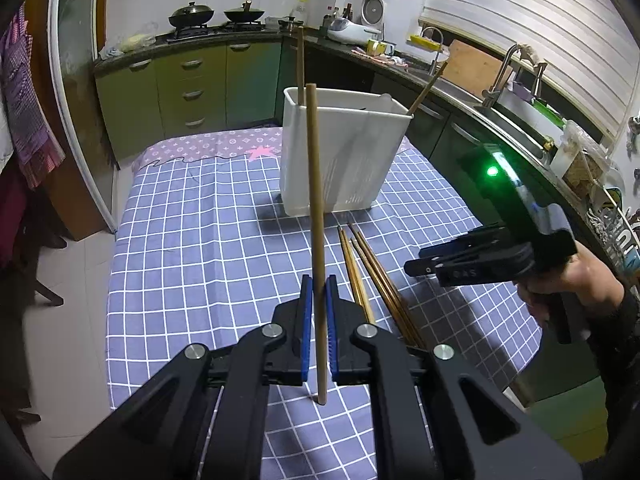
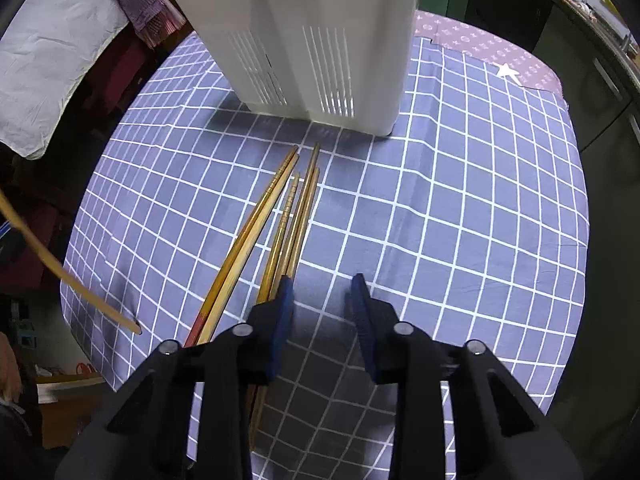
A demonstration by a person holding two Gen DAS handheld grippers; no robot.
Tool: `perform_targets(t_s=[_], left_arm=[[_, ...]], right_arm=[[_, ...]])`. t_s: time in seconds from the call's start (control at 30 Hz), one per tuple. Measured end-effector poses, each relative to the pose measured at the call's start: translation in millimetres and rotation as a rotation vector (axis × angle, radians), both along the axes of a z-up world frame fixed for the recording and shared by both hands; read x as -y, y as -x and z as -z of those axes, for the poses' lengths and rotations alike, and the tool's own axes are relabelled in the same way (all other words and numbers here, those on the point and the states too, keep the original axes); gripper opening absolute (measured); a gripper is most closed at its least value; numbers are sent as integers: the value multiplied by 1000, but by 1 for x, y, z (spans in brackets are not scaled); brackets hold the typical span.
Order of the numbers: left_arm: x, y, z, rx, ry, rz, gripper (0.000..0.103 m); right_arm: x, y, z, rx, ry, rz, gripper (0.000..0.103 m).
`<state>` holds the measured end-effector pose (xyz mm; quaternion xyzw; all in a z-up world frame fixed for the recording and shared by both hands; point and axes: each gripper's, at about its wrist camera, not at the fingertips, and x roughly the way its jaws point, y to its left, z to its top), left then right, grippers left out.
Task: Organize utensils
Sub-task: 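Grasp a wooden chopstick with the right tool while the left tool holds its chopstick upright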
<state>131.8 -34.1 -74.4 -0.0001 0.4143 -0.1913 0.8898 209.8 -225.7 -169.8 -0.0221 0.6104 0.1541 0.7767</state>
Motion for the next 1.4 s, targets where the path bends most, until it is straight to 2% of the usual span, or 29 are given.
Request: perform_targets(t_s=[0.07,0.4,0.97,1.2,1.23,1.27,1.4], left_arm=[[-1,1,0,1,-1,2,7],[-3,3,1,10,-8,11,7],[-2,1,3,10,-22,21,7],[-2,4,2,18,-30,29,7],[-2,5,2,18,-29,30,7],[-2,5,2,18,-30,32,7],[-2,6,2,21,-29,34,7]], right_arm=[[-4,-3,4,-18,-2,-7,22],[-20,-14,21,-66,34,-21,19],[-25,-16,25,-90,72,-27,19],[-42,-19,29,-86,107,-55,18],[-44,-19,30,-83,111,-55,17],[-44,-20,30,-77,123,-56,11],[-43,-18,31,-79,97,-54,7]])
